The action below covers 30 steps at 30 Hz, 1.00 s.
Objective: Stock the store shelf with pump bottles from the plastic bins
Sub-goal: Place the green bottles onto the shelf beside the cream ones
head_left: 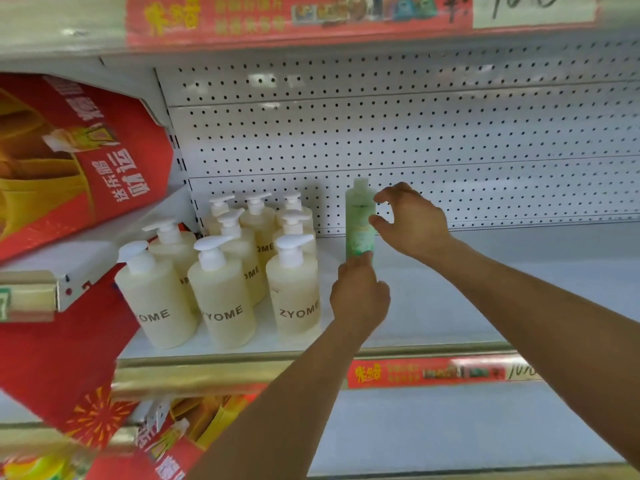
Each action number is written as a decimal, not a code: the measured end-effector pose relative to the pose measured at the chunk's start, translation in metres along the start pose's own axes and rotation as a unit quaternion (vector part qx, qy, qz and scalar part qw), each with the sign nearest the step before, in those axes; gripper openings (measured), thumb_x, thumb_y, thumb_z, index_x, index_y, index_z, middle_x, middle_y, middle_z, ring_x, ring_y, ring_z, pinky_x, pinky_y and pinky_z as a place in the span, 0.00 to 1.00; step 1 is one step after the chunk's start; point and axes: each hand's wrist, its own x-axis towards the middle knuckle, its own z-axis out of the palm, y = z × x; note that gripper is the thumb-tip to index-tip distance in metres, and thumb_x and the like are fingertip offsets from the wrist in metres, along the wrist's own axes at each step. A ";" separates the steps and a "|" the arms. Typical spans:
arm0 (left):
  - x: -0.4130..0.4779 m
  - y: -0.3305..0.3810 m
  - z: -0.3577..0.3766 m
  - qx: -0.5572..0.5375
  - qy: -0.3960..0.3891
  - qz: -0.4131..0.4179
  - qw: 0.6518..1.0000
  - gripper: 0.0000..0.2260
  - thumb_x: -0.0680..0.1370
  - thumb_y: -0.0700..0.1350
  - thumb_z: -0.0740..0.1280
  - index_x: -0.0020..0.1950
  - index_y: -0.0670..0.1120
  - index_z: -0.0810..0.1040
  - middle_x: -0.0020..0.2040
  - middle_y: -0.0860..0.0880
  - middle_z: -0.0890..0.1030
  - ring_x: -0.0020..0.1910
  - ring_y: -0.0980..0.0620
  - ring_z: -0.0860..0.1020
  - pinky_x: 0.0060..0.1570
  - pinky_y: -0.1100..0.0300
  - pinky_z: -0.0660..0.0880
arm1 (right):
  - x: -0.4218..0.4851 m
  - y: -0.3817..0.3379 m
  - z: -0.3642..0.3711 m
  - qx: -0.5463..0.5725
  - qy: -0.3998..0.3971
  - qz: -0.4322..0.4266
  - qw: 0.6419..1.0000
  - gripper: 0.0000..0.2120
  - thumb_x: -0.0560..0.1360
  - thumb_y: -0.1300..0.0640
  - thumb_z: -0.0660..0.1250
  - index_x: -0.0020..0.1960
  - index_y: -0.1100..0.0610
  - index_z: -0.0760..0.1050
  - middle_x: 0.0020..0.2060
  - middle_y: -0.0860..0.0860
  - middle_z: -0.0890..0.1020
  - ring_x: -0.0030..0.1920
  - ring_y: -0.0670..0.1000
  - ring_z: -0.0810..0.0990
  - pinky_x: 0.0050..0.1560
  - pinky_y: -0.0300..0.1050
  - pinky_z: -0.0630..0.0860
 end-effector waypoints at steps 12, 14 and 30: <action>-0.232 -0.120 -0.069 -0.045 -0.055 0.148 0.986 0.15 0.78 0.46 0.67 0.64 0.48 0.77 0.59 0.52 0.78 0.58 0.52 0.75 0.58 0.56 0.71 | -0.246 -0.094 0.012 0.203 0.050 0.050 0.977 0.08 0.76 0.54 0.66 0.54 0.50 0.78 0.49 0.43 0.81 0.47 0.46 0.81 0.49 0.54 0.78; -0.269 -0.159 -0.081 -0.054 -0.070 0.117 0.989 0.14 0.78 0.44 0.68 0.63 0.46 0.77 0.58 0.50 0.79 0.58 0.51 0.75 0.58 0.55 0.71 | -0.289 -0.120 0.031 0.219 0.010 0.065 0.973 0.08 0.76 0.53 0.66 0.54 0.49 0.78 0.49 0.41 0.81 0.48 0.45 0.80 0.49 0.54 0.78; -0.474 -0.484 -0.042 -0.055 -0.149 -0.450 0.879 0.28 0.76 0.45 0.70 0.73 0.39 0.67 0.71 0.38 0.70 0.69 0.41 0.71 0.67 0.51 0.68 | -0.513 -0.259 0.291 0.235 -0.508 0.266 0.785 0.13 0.75 0.57 0.67 0.59 0.57 0.75 0.53 0.52 0.80 0.47 0.50 0.78 0.45 0.39 0.72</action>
